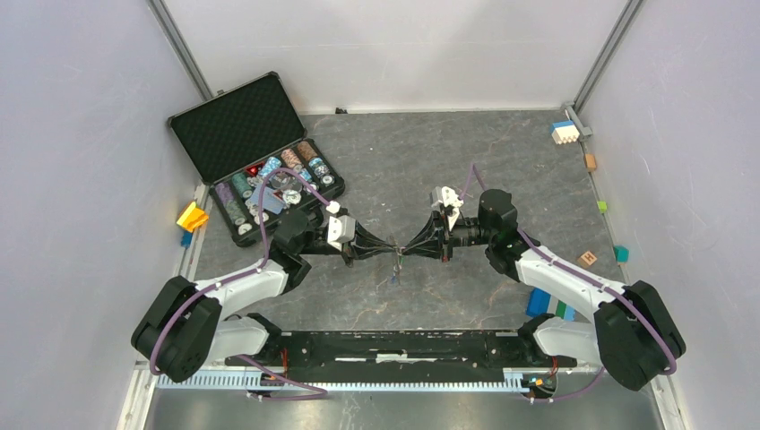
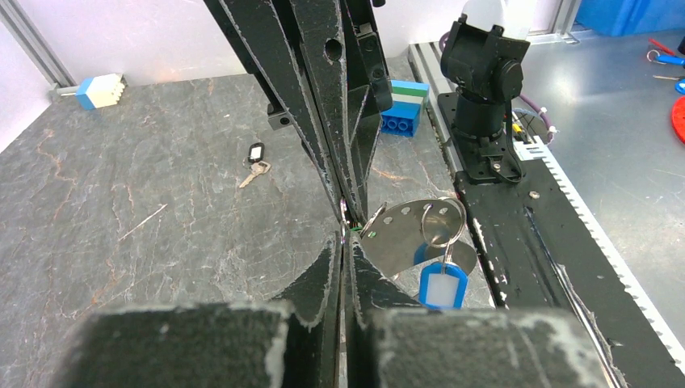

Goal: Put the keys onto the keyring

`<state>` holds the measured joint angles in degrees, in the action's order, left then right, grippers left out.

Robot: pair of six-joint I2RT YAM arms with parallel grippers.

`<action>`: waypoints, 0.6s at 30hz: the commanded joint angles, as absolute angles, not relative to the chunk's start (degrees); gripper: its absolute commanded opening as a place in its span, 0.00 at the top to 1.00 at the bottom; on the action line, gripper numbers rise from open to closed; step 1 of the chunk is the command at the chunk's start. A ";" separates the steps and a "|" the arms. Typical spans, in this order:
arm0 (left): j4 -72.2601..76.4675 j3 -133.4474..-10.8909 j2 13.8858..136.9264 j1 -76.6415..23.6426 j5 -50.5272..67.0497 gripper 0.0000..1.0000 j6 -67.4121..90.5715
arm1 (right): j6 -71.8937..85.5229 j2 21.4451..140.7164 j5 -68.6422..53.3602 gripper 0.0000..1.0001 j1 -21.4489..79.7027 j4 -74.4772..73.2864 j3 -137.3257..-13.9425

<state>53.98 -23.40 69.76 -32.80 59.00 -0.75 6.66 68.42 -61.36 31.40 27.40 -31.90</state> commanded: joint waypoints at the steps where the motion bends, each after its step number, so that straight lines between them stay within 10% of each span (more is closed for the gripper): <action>1: 57.47 -23.33 69.75 -32.71 59.68 0.98 -2.15 | 6.85 68.80 -60.87 1.00 31.62 29.31 -33.05; 18: 59.00 -22.94 69.65 -32.70 59.77 0.98 -1.18 | 6.00 69.52 -60.95 1.00 31.64 28.66 -32.70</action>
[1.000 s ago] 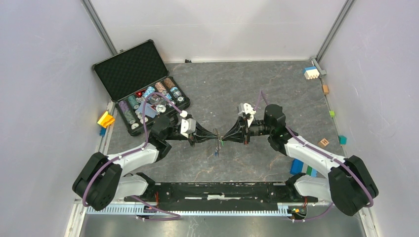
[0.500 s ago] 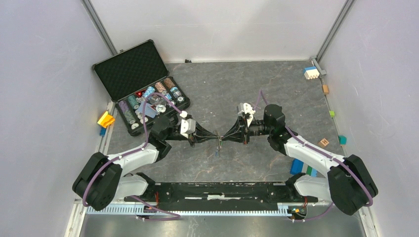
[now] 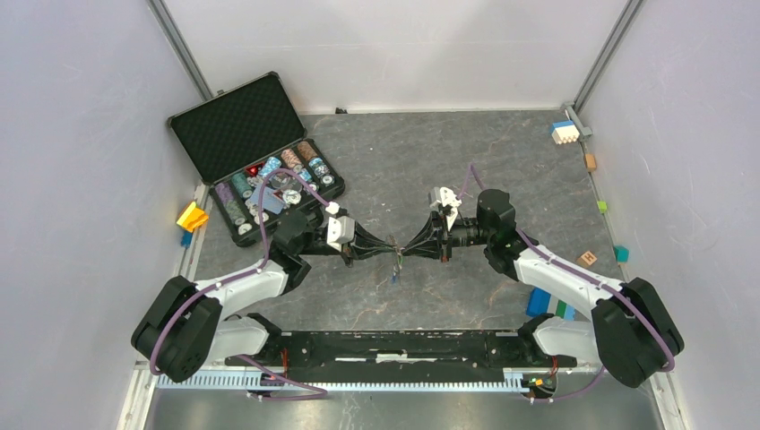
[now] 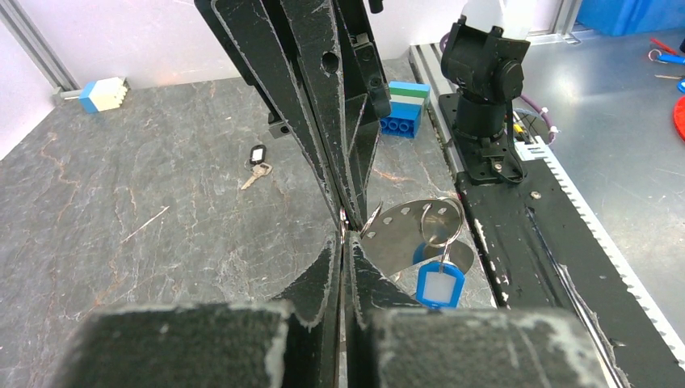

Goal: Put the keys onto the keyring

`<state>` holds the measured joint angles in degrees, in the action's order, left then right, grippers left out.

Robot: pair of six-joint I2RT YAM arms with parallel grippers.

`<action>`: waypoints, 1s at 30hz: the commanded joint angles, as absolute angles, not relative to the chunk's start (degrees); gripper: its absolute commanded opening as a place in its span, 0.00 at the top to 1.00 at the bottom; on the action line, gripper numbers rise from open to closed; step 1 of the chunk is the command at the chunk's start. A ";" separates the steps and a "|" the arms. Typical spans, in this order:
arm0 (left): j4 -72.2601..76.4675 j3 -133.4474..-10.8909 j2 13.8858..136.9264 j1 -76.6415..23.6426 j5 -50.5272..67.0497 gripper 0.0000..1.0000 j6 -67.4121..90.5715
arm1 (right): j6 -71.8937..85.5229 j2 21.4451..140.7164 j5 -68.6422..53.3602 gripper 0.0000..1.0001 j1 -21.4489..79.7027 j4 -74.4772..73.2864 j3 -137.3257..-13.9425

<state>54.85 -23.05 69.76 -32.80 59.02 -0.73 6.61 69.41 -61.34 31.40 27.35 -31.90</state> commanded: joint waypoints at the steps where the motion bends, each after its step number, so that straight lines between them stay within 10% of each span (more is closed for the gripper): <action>1: 59.14 -22.94 69.65 -32.72 59.77 0.98 -1.05 | 5.91 69.59 -60.95 1.00 31.64 28.65 -32.70; 12: 61.93 -22.72 70.04 -32.74 60.03 0.98 1.90 | 5.26 69.70 -61.14 0.99 32.23 29.59 -31.83; 30: 67.44 -21.89 70.59 -32.72 61.60 0.98 6.13 | -4.05 65.31 -58.66 0.62 33.87 22.93 -32.78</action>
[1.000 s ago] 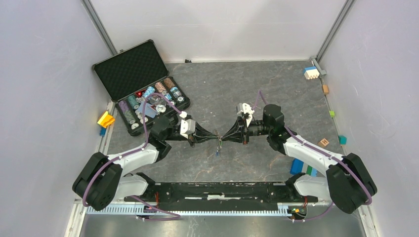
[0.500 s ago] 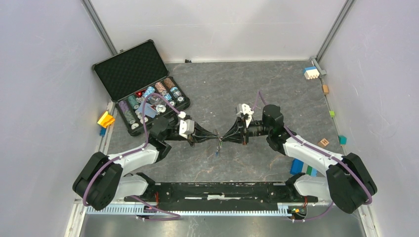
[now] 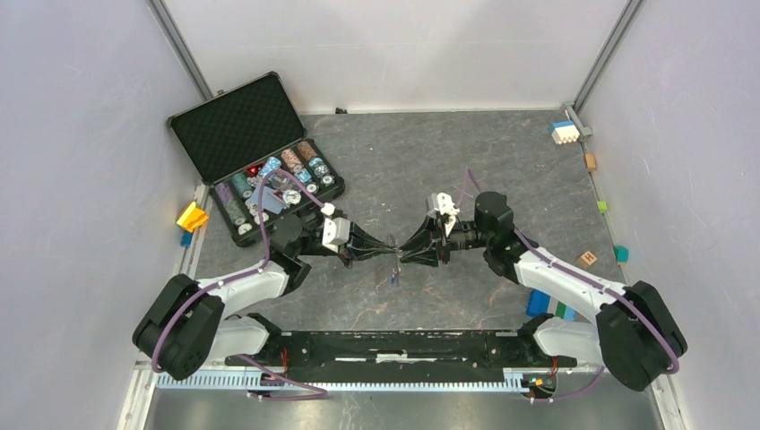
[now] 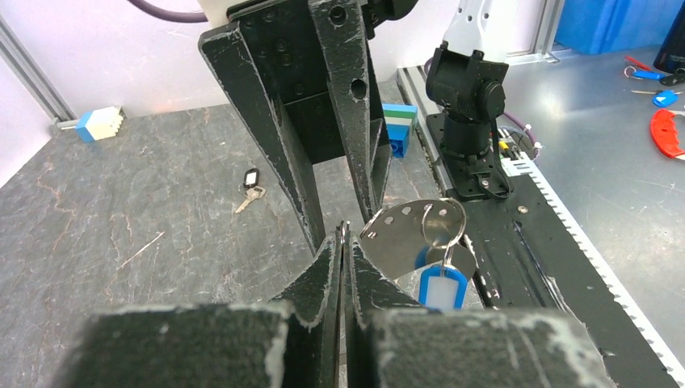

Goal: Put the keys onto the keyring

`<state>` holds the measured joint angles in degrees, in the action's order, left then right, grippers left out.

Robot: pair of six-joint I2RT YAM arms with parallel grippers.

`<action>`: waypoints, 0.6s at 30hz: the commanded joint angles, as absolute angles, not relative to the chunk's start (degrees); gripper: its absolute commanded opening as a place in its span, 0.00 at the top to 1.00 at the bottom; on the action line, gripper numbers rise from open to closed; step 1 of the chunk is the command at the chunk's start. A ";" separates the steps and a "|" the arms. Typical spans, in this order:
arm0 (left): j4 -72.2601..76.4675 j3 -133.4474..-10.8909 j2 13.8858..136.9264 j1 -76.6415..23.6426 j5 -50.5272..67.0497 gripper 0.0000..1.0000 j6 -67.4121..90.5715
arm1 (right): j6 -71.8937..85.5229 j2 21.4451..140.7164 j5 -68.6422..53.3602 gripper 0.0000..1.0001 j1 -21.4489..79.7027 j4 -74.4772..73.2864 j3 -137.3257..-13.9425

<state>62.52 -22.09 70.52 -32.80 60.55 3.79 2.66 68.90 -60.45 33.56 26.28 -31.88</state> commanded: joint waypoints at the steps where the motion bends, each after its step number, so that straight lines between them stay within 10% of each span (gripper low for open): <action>1: 67.73 -21.80 70.71 -32.70 61.70 0.98 6.36 | -5.59 64.54 -57.93 0.61 33.84 21.85 -32.87; 18: 68.64 -21.18 70.27 -32.98 64.59 0.98 6.50 | -21.34 61.12 -53.14 0.65 35.06 8.67 -37.48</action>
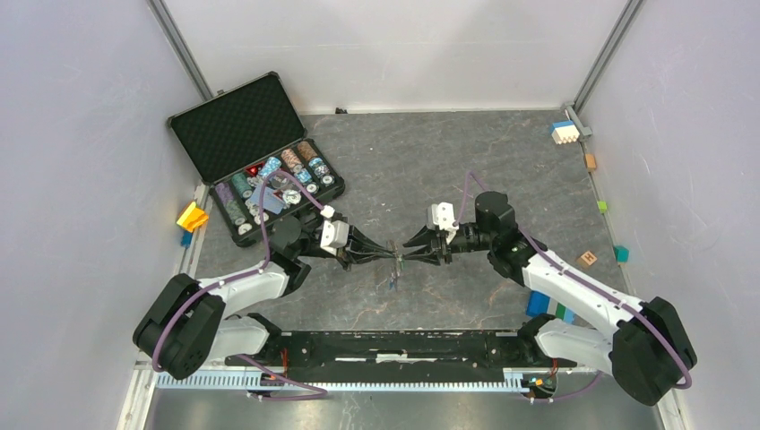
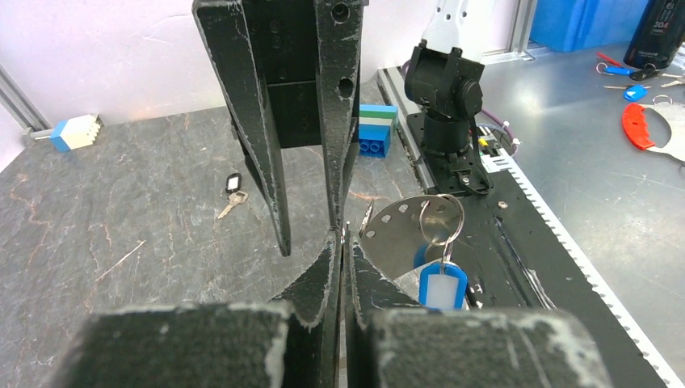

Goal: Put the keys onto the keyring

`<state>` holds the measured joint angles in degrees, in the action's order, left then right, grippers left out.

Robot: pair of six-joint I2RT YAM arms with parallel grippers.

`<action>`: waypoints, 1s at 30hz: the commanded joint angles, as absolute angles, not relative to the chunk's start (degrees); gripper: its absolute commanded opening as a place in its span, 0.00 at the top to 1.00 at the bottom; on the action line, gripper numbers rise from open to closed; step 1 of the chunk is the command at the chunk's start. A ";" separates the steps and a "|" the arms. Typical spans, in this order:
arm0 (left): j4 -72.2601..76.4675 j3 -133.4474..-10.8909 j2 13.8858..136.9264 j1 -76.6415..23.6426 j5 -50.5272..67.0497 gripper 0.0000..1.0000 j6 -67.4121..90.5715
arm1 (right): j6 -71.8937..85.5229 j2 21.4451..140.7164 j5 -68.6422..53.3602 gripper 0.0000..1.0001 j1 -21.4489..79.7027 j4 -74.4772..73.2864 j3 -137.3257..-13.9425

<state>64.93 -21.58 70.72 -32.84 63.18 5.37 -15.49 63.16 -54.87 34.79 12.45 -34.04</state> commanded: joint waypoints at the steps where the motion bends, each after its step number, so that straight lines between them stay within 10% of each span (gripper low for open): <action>1: 68.64 -21.16 70.23 -32.98 64.60 0.98 6.43 | -21.97 60.73 -53.02 0.65 35.04 8.03 -37.70; 30: 65.39 -21.40 69.61 -33.24 64.60 0.98 3.63 | -12.65 62.50 -59.24 0.71 36.69 15.25 -37.16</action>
